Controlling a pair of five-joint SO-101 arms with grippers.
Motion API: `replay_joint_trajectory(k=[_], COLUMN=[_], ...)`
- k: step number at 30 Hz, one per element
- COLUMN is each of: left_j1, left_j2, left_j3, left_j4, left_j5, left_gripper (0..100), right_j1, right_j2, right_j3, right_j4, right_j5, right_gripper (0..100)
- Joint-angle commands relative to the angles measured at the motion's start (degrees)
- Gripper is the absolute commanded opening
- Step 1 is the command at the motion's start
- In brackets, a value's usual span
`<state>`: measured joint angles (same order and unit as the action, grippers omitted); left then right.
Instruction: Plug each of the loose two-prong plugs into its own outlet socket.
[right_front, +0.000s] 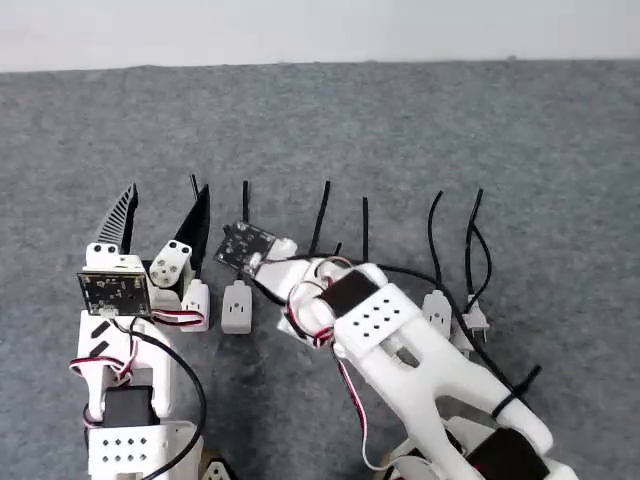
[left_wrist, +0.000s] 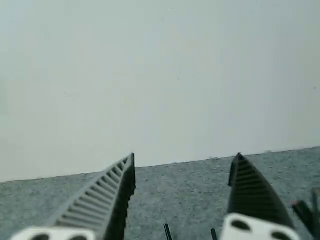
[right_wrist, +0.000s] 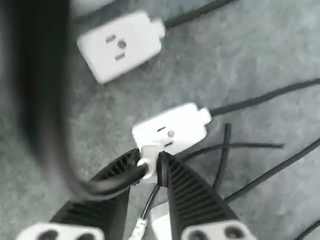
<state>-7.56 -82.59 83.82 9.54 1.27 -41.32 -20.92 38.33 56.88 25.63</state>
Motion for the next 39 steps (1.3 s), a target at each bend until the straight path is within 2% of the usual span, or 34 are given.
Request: replay_joint_trajectory(k=[1,17,25,32,39], left_j1=[-0.3,-0.3,-0.3,-0.3,-0.3], left_j2=[-0.4,-0.4,-0.4,-0.4,-0.4], left_j3=[-3.0,-3.0,-3.0,-2.9,-2.9], left_j4=[-1.8,-1.8,-1.8,-1.8,-1.8], left_j5=[0.4,0.4,0.4,0.4,0.4], left_gripper=[29,29,29,29,29], right_j1=[-0.6,-3.1,-2.9,3.2,3.6], right_j2=[0.0,0.6,0.6,0.9,7.7], right_j3=[-5.6,-4.3,0.5,0.8,-0.6], right_j4=[0.2,-0.5,-6.4,-8.4,-8.3], right_j5=[1.6,1.4,1.7,4.6,7.7], right_gripper=[0.8,0.8,0.8,0.8,0.8])
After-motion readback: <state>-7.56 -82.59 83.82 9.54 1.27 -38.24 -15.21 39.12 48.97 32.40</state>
